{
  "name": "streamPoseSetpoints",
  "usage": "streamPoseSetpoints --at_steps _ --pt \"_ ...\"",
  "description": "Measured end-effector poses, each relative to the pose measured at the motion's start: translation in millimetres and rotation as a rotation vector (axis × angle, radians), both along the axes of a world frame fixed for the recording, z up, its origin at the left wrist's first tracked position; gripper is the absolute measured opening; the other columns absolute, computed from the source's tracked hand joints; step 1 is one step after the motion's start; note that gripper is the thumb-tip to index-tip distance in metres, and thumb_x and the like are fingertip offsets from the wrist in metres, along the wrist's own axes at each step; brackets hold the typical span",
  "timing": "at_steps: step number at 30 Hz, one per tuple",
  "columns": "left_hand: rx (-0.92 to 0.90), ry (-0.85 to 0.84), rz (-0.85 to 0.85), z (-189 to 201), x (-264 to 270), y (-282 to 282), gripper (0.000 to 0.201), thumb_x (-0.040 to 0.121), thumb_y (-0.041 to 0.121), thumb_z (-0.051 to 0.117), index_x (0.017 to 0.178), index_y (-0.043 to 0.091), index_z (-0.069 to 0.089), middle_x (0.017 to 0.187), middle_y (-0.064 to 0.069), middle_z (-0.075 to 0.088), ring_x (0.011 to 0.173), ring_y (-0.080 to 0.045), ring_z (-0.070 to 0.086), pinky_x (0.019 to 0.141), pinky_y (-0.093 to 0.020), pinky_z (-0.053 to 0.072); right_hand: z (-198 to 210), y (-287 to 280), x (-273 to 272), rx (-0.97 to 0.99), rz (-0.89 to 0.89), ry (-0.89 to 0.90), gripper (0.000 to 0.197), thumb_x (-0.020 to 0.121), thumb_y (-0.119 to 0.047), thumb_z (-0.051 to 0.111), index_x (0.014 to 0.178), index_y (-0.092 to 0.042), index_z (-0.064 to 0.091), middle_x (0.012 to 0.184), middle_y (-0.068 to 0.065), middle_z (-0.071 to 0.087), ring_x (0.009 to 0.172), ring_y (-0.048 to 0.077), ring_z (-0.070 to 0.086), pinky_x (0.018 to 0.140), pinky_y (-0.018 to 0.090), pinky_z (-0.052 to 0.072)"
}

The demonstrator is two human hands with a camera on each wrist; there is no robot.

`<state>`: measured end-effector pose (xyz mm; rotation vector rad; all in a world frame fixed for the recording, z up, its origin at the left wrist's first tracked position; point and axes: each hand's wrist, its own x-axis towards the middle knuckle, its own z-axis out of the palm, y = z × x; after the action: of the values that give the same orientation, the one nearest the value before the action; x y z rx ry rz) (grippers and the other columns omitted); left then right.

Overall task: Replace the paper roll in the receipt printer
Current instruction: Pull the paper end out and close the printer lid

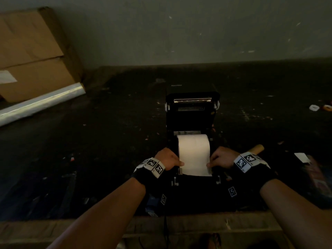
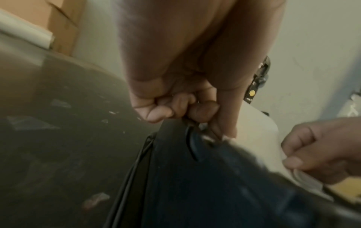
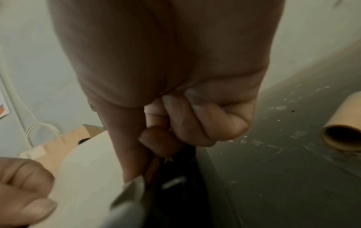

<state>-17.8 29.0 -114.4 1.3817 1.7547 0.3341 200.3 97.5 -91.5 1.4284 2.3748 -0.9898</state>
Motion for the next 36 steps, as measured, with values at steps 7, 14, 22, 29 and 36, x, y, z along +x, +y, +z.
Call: streamPoseSetpoints --at_steps 7,14,22,29,36 --pt "-0.066 0.126 -0.058 5 0 7 0.04 0.076 0.027 0.074 0.105 -0.002 0.071 0.117 -0.016 0.068 0.109 -0.029 0.062 0.094 -0.034 0.049 -7 -5 6 0.003 -0.09 0.121 0.027 0.082 -0.031 0.065 0.094 -0.008 0.074 0.09 0.001 0.065 0.087 0.012 0.057 0.074 0.023 0.039" --pt "-0.036 0.145 -0.062 6 1 3 0.04 0.078 0.026 0.072 0.107 -0.001 0.069 0.117 -0.016 0.067 0.109 -0.029 0.062 0.093 -0.032 0.049 0 -17 6 0.116 -0.104 0.068 0.03 0.081 -0.037 0.065 0.095 -0.012 0.073 0.097 0.004 0.07 0.085 0.014 0.06 0.062 0.015 0.041" --pt "0.122 0.268 -0.109 28 0 -11 0.047 0.075 0.036 0.073 0.111 0.008 0.06 0.107 -0.006 0.064 0.099 -0.024 0.063 0.078 -0.03 0.049 6 -48 9 0.236 0.174 0.123 0.033 0.081 -0.039 0.064 0.109 -0.022 0.066 0.088 -0.007 0.057 0.087 0.008 0.057 0.077 0.016 0.039" --pt "0.241 0.24 -0.347 32 20 -30 0.04 0.079 0.034 0.071 0.113 0.014 0.063 0.109 -0.011 0.062 0.097 -0.024 0.061 0.081 -0.029 0.049 2 -53 7 0.204 0.241 0.046 0.028 0.084 -0.038 0.06 0.102 -0.019 0.069 0.107 0.001 0.066 0.097 0.014 0.06 0.089 0.024 0.045" --pt "0.214 0.287 -0.433 18 27 -31 0.042 0.079 0.033 0.07 0.116 0.014 0.066 0.119 -0.01 0.065 0.108 -0.022 0.061 0.086 -0.024 0.046 5 -57 9 0.222 0.254 0.07 0.025 0.084 -0.034 0.06 0.101 -0.018 0.069 0.107 0.004 0.067 0.099 0.017 0.061 0.088 0.023 0.044"
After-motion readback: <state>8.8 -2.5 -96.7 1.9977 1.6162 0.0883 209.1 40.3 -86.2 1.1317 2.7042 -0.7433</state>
